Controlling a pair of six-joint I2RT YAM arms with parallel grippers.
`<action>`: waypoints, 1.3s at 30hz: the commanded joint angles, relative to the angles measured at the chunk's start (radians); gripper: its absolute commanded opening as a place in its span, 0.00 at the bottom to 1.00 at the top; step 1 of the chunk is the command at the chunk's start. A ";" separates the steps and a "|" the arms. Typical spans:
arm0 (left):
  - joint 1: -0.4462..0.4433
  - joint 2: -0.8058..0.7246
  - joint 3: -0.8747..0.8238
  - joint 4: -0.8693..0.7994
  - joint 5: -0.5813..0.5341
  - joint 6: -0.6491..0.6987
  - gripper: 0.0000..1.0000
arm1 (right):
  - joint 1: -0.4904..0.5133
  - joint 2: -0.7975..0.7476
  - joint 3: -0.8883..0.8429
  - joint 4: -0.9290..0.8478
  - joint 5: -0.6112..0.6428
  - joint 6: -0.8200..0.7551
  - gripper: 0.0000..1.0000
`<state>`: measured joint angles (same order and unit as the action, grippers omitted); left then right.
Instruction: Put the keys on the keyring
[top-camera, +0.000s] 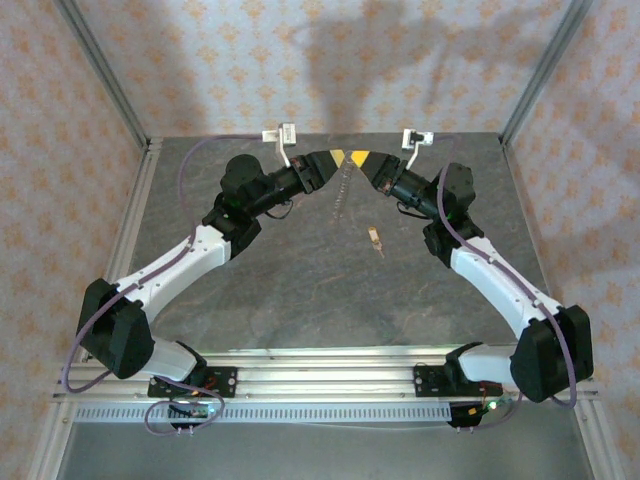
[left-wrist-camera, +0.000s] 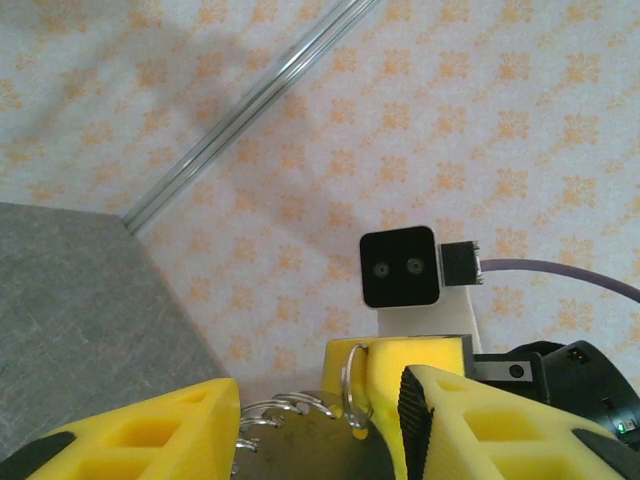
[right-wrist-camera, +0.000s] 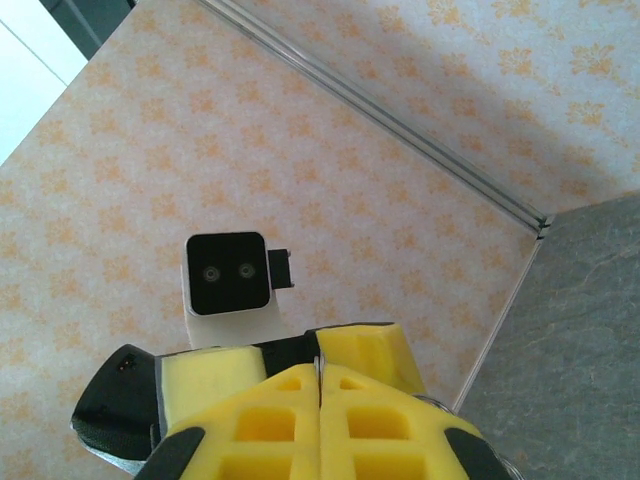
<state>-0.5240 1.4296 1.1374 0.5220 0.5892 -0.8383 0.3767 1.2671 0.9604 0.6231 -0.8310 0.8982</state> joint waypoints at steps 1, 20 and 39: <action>-0.010 -0.013 0.017 0.073 -0.004 -0.014 0.46 | 0.001 0.002 0.010 0.074 -0.011 0.008 0.00; -0.025 0.017 0.027 0.072 0.006 -0.010 0.43 | 0.010 0.012 0.017 0.076 -0.010 0.008 0.00; -0.046 0.041 0.036 0.107 0.023 -0.018 0.16 | 0.012 0.012 0.013 0.062 -0.013 -0.001 0.00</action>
<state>-0.5568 1.4620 1.1381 0.5659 0.5941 -0.8574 0.3805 1.2877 0.9607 0.6296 -0.8310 0.9016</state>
